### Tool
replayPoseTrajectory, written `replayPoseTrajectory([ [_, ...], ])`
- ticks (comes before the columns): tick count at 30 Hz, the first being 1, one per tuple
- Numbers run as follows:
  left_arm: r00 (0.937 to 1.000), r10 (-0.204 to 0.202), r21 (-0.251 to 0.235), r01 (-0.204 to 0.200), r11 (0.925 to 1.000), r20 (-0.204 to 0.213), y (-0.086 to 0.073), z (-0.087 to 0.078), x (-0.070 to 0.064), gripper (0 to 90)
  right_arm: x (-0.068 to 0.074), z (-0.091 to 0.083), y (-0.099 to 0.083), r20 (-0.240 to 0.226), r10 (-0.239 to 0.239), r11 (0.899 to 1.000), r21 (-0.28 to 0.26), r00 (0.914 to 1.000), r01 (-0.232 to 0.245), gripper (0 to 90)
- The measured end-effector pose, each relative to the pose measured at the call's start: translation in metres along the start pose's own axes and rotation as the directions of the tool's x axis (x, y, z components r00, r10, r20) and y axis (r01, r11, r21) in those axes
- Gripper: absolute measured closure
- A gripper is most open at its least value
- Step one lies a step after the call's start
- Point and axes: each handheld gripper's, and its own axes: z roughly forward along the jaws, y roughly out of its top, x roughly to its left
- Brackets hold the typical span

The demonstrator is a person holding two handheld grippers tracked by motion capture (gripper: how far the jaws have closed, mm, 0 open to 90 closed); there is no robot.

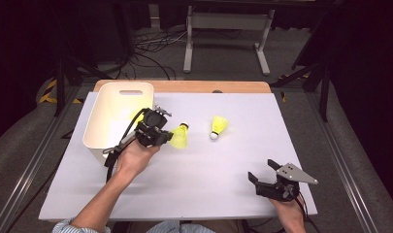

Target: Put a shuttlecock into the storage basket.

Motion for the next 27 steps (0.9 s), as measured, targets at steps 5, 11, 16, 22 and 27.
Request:
replayPoseTrajectory([
  [5,0.9999,-0.009,-0.011,0.009,0.9999,0.008,0.006,-0.008,0.008,89.7,-0.001,0.000,-0.001,-0.001,0.012,1.000,-0.004,0.9999,-0.012,12.2],
  [11,0.9996,-0.024,-0.018,0.024,0.9995,0.018,0.013,-0.014,0.016,89.7,-0.001,0.001,-0.001,-0.002,0.018,1.000,0.003,0.9998,-0.018,11.7],
  [16,0.9993,-0.033,-0.027,0.033,0.9991,0.019,0.018,-0.023,0.026,89.7,0.000,0.002,-0.001,-0.008,0.010,1.000,0.007,0.9999,-0.010,11.5],
  [22,0.9992,-0.037,-0.038,0.038,0.9986,0.013,0.020,-0.030,0.033,89.7,0.000,0.003,-0.002,-0.011,0.018,1.000,0.013,0.9998,-0.017,11.2],
  [27,0.9988,-0.049,-0.045,0.049,0.9978,0.009,0.021,-0.035,0.041,89.7,0.000,0.003,-0.001,-0.011,0.016,1.000,0.010,0.9998,-0.016,11.2],
])
